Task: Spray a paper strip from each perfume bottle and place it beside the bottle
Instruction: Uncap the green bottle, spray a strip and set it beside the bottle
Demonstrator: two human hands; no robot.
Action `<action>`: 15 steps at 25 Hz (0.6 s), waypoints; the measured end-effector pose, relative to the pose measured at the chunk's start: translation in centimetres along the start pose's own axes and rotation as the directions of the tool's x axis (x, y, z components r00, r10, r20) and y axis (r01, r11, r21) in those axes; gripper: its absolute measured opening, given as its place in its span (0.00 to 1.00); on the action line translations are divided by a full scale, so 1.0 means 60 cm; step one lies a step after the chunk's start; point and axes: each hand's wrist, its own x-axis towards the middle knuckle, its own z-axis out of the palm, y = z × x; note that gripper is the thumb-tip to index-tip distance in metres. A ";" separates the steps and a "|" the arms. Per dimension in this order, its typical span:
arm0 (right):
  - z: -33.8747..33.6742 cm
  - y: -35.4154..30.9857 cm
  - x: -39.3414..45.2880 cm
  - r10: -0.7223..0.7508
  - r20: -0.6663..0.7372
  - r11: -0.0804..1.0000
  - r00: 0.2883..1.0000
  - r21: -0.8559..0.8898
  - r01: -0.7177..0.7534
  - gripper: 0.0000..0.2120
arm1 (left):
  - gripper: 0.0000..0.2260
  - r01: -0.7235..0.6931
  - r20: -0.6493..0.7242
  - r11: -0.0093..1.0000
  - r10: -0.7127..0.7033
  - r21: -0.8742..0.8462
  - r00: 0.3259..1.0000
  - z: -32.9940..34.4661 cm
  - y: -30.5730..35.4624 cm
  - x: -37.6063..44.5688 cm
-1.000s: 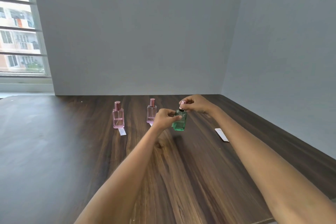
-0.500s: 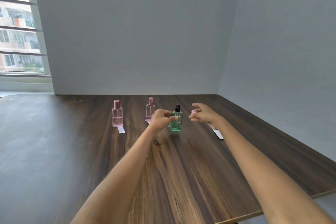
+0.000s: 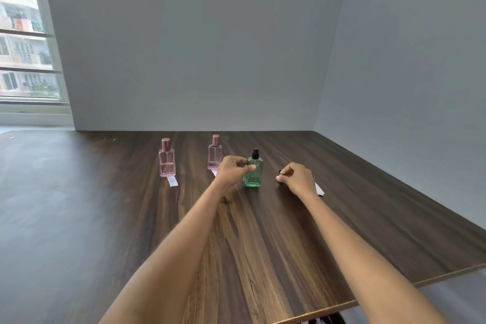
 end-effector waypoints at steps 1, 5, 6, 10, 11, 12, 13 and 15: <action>0.002 0.001 0.000 0.000 -0.014 1.000 1.000 -0.015 -0.001 0.08 | 0.15 0.000 0.001 1.000 0.000 0.005 1.000 0.001 0.001 -0.001; 0.001 0.001 0.001 0.013 0.029 0.999 0.999 -0.030 -0.012 0.24 | 0.16 0.005 -0.002 1.000 -0.005 0.016 1.000 0.002 0.002 -0.005; -0.001 0.001 0.001 0.014 0.046 1.000 0.999 -0.025 -0.013 0.28 | 0.16 0.007 -0.002 1.000 -0.007 0.013 1.000 0.001 0.002 -0.006; -0.013 -0.012 -0.002 -0.099 -0.119 0.992 0.988 -0.091 0.088 0.31 | 0.15 0.006 -0.007 1.000 -0.006 -0.006 1.000 -0.004 0.007 -0.008; -0.014 -0.021 -0.004 -0.152 -0.162 0.988 0.975 -0.028 0.149 0.27 | 0.14 0.006 -0.008 1.000 -0.006 -0.013 1.000 -0.005 0.008 -0.009; -0.015 -0.032 -0.006 -0.199 -0.166 0.975 0.966 0.061 0.211 0.23 | 0.14 0.001 -0.010 1.000 -0.001 -0.021 1.000 -0.005 0.009 -0.009; -0.013 -0.045 -0.006 -0.248 -0.132 0.955 0.960 0.134 0.266 0.20 | 0.14 -0.004 -0.010 1.000 0.004 -0.027 1.000 -0.005 0.010 -0.011; -0.006 -0.071 -0.012 -0.333 0.022 0.927 0.943 0.192 0.323 0.16 | 0.14 -0.016 -0.007 0.999 0.016 -0.031 1.000 -0.004 0.012 -0.012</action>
